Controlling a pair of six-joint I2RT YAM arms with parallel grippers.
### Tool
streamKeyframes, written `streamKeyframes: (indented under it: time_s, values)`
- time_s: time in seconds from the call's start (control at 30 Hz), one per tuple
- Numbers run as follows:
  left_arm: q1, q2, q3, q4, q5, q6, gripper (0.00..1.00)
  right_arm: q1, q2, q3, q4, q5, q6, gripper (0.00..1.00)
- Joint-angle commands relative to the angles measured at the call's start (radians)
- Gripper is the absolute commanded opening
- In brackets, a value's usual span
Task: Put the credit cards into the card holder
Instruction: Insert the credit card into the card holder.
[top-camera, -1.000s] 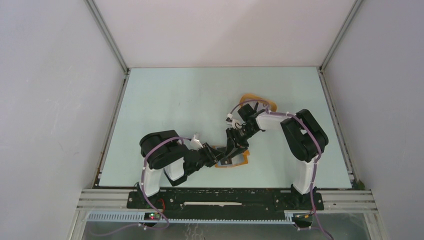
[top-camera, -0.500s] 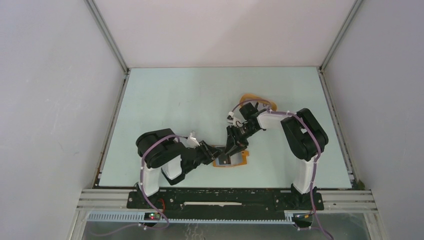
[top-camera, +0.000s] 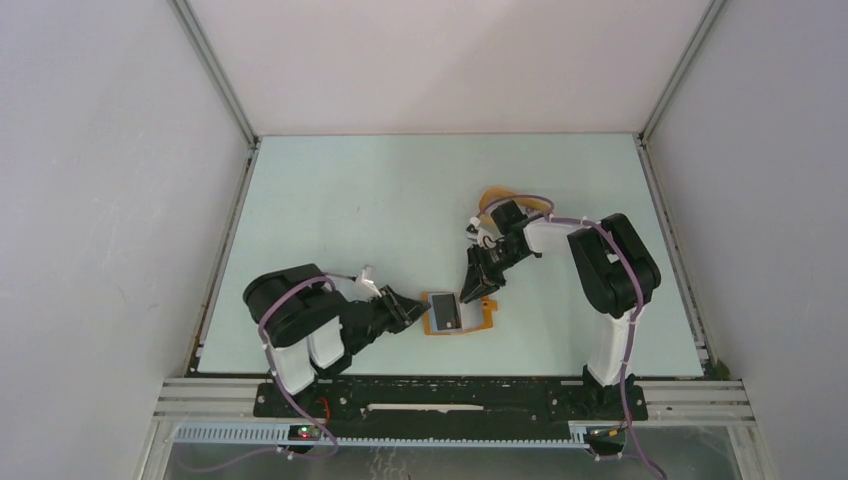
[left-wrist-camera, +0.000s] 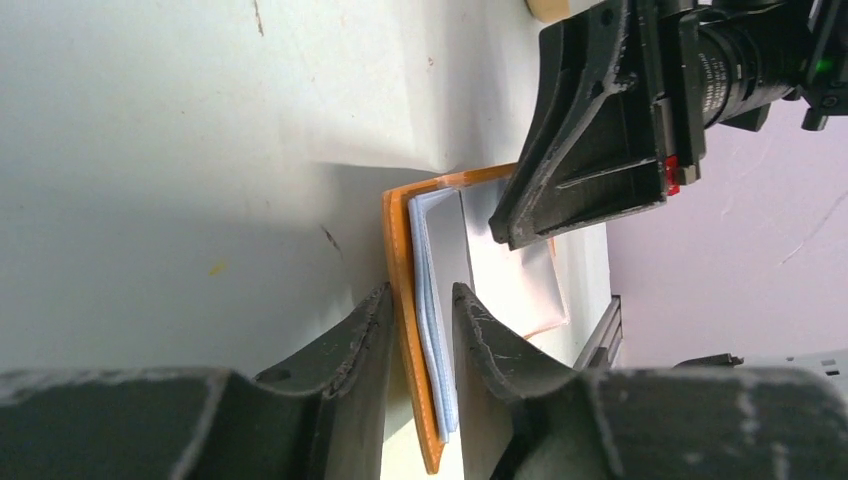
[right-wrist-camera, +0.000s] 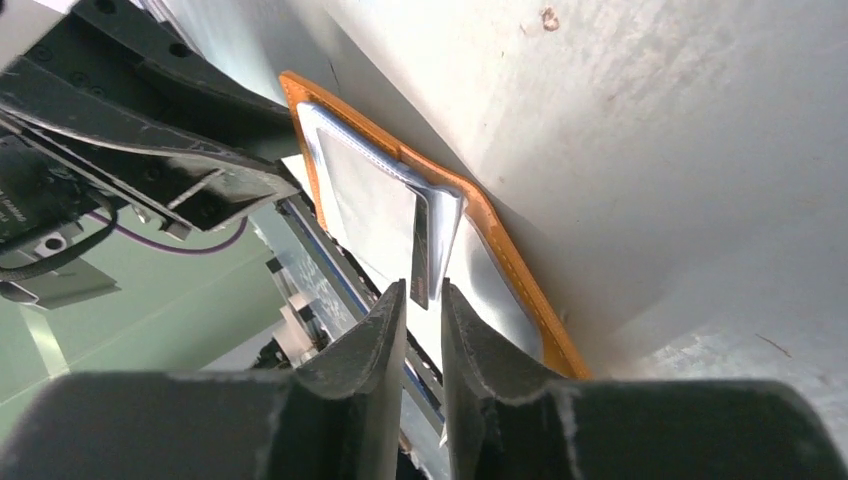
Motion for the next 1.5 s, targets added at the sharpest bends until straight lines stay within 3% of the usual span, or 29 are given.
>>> streamKeyframes:
  time_s: [0.0,0.1,0.23,0.43,0.5,0.53,0.57,0.63,0.7,0.77,0.87,0.97,1.07,1.27,1.47]
  values:
    - [0.006,-0.087,-0.041,0.01,-0.027,0.101,0.33,0.019,-0.045,0.033,-0.024,0.01,-0.067,0.24]
    - [0.007,-0.172,-0.042,-0.064,-0.036,0.139,0.33,0.035,-0.113,0.043,-0.039,0.051,-0.114,0.2]
    - [0.005,-0.387,-0.032,-0.337,-0.051,0.219,0.33,0.063,-0.257,0.044,-0.038,0.13,-0.181,0.19]
    - [-0.02,-0.889,0.121,-1.081,-0.203,0.475,0.35,0.105,-0.528,0.044,0.014,0.323,-0.299,0.2]
    - [-0.024,-1.043,0.177,-1.251,-0.257,0.563,0.37,0.126,-0.628,0.043,0.052,0.433,-0.4,0.22]
    - [-0.023,-1.106,0.2,-1.309,-0.276,0.61,0.39,0.13,-0.678,0.043,0.072,0.461,-0.459,0.25]
    - [-0.023,-1.165,0.217,-1.351,-0.294,0.644,0.48,0.128,-0.72,0.045,0.082,0.485,-0.517,0.37]
    - [-0.022,-1.263,0.234,-1.385,-0.305,0.693,0.72,0.118,-0.785,0.049,0.074,0.508,-0.527,0.72]
    - [-0.021,-1.322,0.229,-1.373,-0.308,0.698,0.98,0.103,-0.751,0.098,-0.018,0.389,-0.565,0.8]
    - [-0.02,-1.365,0.218,-1.356,-0.304,0.645,1.0,0.111,-0.679,0.171,-0.161,0.24,-0.574,0.84]
    - [-0.006,-1.385,0.198,-1.307,-0.179,0.6,0.99,0.188,-0.623,0.136,-0.221,0.148,-0.579,0.82]
    - [-0.005,-1.362,0.197,-1.336,-0.112,0.527,0.94,0.243,-0.599,0.043,-0.137,0.208,-0.534,0.79]
    - [-0.005,-1.343,0.167,-1.352,-0.057,0.425,0.87,0.263,-0.509,0.008,-0.094,0.215,-0.472,0.65]
    - [-0.009,-1.284,0.078,-1.266,0.016,0.285,0.61,0.331,-0.362,0.032,-0.086,0.378,-0.431,0.4]
    - [-0.032,-1.054,0.079,-1.105,0.025,0.255,0.41,0.342,-0.251,0.044,-0.082,0.483,-0.374,0.14]
